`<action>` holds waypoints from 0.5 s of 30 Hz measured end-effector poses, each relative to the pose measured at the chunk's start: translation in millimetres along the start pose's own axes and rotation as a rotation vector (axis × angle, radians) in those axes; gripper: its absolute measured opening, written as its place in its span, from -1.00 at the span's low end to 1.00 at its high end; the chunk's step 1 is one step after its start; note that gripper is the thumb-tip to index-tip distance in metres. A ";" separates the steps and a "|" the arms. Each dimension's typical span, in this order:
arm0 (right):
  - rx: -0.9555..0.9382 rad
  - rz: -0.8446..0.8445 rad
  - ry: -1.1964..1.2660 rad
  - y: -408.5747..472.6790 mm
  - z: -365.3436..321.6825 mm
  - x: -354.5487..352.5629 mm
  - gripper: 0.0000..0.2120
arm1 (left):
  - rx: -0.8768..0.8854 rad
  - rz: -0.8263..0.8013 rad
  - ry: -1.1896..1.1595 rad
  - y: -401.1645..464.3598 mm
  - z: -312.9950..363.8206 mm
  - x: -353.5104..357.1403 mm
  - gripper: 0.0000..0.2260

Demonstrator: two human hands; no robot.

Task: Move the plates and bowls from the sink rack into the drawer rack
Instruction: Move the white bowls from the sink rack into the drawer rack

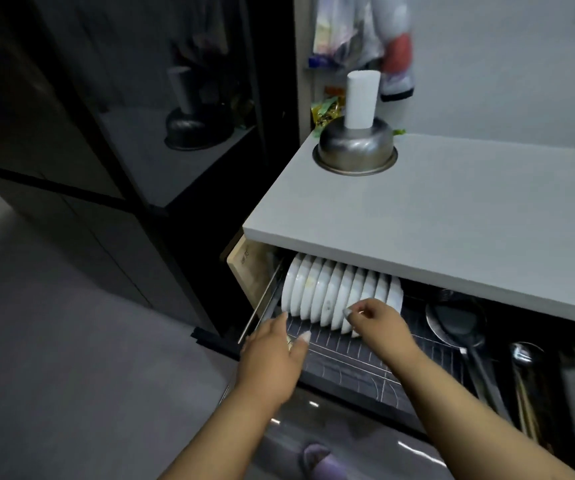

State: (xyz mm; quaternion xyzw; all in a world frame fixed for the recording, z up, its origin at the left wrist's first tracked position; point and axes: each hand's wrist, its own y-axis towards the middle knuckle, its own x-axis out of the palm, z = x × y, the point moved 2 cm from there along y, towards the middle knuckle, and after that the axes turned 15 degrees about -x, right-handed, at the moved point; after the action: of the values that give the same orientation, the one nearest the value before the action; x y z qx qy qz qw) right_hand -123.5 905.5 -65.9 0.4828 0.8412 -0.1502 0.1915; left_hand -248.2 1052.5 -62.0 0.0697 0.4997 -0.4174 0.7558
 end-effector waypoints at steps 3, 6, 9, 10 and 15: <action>-0.009 0.089 0.000 -31.1 2.0 -36.6 -0.88 | 0.064 -0.038 -0.057 -13.8 26.8 6.4 -0.49; -0.010 0.191 -0.010 -61.0 5.2 -75.9 -0.88 | 0.123 -0.075 -0.055 -28.7 58.5 15.9 -0.53; -0.014 0.277 -0.039 -87.3 11.1 -115.6 -0.89 | 0.190 -0.131 -0.069 -44.0 92.3 30.2 -0.52; -0.011 0.312 -0.034 -95.4 14.4 -128.4 -0.90 | 0.212 -0.148 -0.070 -49.0 103.5 36.2 -0.51; 0.025 0.454 0.000 -137.0 36.2 -190.6 -0.90 | 0.349 -0.203 -0.006 -79.5 164.1 71.3 -0.55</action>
State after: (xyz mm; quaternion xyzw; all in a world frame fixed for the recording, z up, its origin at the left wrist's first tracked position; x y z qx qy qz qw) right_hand -148.4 678.9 0.6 0.6622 0.7089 -0.1137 0.2146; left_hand -178.6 875.7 -14.7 0.1476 0.4221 -0.5719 0.6877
